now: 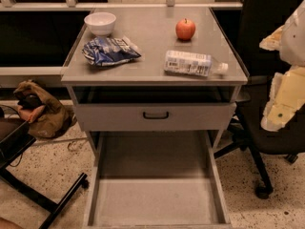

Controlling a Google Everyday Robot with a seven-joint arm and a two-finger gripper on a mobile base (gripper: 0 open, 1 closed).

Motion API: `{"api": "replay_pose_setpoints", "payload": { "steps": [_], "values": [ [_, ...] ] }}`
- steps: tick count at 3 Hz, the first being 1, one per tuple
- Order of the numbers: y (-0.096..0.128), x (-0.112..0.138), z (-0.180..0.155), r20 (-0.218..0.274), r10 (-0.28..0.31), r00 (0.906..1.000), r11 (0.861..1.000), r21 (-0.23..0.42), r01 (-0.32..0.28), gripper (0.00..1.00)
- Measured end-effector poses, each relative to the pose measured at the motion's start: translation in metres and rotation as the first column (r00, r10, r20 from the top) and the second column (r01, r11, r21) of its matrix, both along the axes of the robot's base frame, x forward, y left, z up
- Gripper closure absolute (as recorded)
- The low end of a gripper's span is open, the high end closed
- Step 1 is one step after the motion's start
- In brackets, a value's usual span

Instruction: Place blue plastic bottle into middle drawer

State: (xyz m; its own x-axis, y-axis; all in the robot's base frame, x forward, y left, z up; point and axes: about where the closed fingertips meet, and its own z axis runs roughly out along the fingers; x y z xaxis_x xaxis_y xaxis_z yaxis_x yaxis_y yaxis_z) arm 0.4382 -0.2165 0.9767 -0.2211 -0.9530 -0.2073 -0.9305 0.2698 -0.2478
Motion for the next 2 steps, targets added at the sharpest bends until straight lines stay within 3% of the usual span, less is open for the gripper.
{"api": "replay_pose_setpoints", "payload": {
  "steps": [1, 2],
  "values": [
    [0.0, 0.0, 0.0, 0.0, 0.0, 1.0, 1.0, 0.0, 0.0, 0.0],
    [0.002, 0.016, -0.005, 0.016, 0.019, 0.9997, 1.0, -0.001, -0.019, 0.0]
  ]
}}
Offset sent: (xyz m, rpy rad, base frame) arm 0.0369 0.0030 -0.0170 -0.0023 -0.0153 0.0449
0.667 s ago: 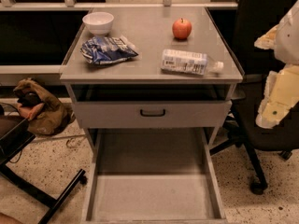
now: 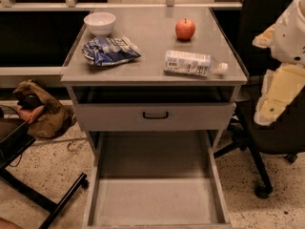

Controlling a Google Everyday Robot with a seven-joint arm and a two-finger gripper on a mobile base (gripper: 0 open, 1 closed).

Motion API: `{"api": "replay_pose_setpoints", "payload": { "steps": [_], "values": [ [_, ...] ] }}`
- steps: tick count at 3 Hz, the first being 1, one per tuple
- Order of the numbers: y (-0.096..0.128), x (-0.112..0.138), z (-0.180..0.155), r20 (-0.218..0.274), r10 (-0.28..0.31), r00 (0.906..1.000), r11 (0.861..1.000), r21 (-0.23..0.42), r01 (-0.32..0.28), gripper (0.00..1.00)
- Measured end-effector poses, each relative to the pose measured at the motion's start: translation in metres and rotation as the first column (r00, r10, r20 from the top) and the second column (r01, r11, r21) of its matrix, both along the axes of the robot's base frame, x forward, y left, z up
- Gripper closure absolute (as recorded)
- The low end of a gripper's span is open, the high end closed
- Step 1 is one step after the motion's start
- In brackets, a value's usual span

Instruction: Place blue plastic bottle into middle drawer

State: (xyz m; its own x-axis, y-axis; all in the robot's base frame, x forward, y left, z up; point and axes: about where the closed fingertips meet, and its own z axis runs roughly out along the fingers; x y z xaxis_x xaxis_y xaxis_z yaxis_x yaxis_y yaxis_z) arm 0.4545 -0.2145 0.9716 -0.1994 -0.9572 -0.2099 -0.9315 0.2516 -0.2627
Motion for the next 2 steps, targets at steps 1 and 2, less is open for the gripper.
{"api": "replay_pose_setpoints", "payload": {
  "steps": [1, 2],
  "values": [
    [0.003, 0.048, -0.01, 0.019, 0.035, 0.9992, 0.999, -0.009, -0.035, 0.0],
    [0.015, 0.112, -0.022, 0.047, 0.067, 0.9967, 0.998, 0.001, -0.067, 0.0]
  ]
}}
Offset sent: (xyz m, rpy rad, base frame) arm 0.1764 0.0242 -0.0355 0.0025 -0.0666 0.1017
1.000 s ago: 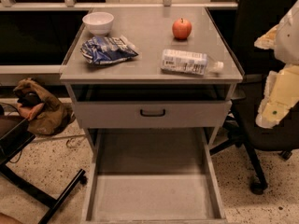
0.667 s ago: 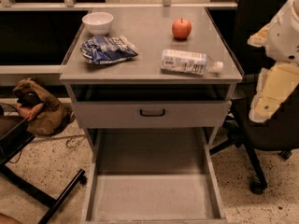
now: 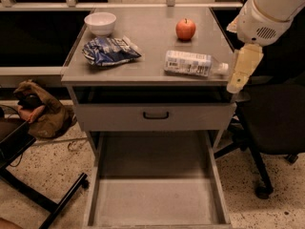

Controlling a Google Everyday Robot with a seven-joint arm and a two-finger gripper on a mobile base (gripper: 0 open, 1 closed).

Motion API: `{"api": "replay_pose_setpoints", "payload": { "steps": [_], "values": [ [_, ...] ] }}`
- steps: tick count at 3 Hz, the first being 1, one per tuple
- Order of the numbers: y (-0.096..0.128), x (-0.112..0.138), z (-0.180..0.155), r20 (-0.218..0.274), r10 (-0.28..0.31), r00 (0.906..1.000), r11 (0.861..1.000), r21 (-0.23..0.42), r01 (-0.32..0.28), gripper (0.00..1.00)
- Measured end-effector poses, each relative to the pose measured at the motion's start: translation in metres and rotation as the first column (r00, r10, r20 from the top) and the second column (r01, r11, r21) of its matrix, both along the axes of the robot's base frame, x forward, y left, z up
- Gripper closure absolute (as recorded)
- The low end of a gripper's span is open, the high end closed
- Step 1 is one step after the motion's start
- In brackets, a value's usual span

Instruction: Place blue plastic bottle into middle drawer

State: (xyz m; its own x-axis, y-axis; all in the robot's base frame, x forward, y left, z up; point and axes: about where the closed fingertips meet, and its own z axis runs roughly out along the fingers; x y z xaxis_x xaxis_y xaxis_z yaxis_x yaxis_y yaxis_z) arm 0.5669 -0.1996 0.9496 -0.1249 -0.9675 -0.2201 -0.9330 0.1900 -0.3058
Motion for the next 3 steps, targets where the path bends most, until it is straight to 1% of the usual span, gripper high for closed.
{"api": "replay_pose_setpoints", "payload": {
  "steps": [1, 2, 3],
  "values": [
    [0.0, 0.0, 0.0, 0.0, 0.0, 1.0, 1.0, 0.0, 0.0, 0.0],
    [0.002, 0.013, -0.002, 0.016, 0.013, 0.9998, 1.0, 0.009, -0.014, 0.0],
    [0.004, 0.039, -0.006, 0.041, 0.026, 0.9988, 0.999, 0.032, -0.027, 0.0]
  ]
}}
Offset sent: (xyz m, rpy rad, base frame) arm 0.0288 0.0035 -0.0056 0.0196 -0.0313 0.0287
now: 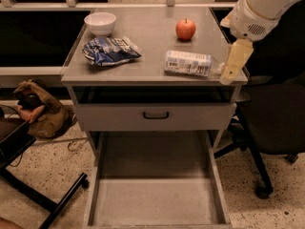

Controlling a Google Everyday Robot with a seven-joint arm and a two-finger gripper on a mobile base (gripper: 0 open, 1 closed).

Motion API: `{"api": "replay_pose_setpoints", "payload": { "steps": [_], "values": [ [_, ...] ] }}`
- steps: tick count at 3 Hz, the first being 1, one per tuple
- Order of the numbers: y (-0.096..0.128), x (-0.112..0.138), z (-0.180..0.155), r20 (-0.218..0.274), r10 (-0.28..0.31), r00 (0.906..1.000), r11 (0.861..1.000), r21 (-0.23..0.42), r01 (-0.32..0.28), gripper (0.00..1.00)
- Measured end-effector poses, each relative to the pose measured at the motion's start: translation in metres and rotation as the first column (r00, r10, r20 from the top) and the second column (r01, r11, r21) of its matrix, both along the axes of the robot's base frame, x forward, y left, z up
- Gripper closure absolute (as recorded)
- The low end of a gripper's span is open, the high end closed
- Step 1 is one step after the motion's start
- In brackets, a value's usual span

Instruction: Place blue plastic bottle into middle drawer

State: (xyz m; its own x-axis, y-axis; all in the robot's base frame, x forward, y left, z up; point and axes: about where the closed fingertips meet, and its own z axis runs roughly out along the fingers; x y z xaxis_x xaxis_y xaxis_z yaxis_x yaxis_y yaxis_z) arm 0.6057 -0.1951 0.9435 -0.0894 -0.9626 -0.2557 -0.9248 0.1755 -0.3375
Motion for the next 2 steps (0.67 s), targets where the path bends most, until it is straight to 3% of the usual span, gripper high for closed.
{"api": "replay_pose_setpoints", "payload": {
  "steps": [2],
  "values": [
    [0.003, 0.059, -0.027, -0.001, 0.005, 1.0, 1.0, 0.007, -0.005, 0.0]
  ]
}}
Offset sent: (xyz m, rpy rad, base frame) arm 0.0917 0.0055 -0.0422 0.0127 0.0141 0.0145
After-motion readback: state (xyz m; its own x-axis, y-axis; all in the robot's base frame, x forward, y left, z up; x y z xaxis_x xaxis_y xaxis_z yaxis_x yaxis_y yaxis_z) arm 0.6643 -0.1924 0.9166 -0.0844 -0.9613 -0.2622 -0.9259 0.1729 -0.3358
